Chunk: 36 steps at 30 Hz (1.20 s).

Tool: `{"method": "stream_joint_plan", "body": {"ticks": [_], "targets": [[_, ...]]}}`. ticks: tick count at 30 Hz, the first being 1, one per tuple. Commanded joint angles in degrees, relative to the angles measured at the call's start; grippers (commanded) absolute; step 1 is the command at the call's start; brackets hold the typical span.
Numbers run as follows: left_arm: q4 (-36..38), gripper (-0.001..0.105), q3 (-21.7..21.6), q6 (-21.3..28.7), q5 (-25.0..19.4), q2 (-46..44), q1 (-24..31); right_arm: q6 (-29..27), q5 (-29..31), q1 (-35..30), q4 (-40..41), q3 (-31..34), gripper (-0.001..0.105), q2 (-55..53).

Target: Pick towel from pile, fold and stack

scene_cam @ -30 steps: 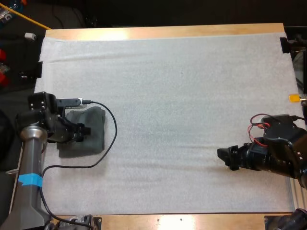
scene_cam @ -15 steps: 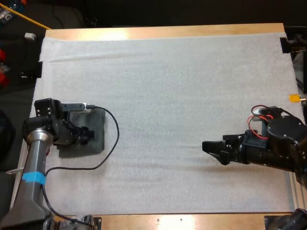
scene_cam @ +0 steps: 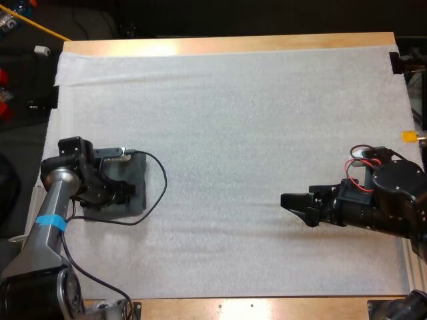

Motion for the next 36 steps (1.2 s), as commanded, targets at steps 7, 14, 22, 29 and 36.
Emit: {"method": "stream_joint_plan", "body": {"ticks": [7,14,22,29,36], "targets": [[4.5,0.062,-8.5,-0.6,-0.8,0.0,-0.2,0.0,0.4,0.0,-0.7,-0.2,0.077,-0.5],[3.7,0.062,-12.2,-0.6,-0.5,0.0,-0.2,0.0,0.4,0.0,-0.7,-0.2,0.077,-0.5],[-2.6,0.062,-12.1,-1.0,2.4,0.4,-2.2,0.0,0.4,0.0,-0.7,-0.2,0.077,-0.5],[-4.4,0.062,-12.1,-0.5,-7.7,4.1,-8.9,0.7,0.4,0.0,-0.7,-0.2,0.077,-0.5],[-4.9,0.062,-12.1,-1.8,-6.7,8.3,-8.6,1.1,0.4,0.0,-0.7,-0.2,0.077,-0.5]]}}
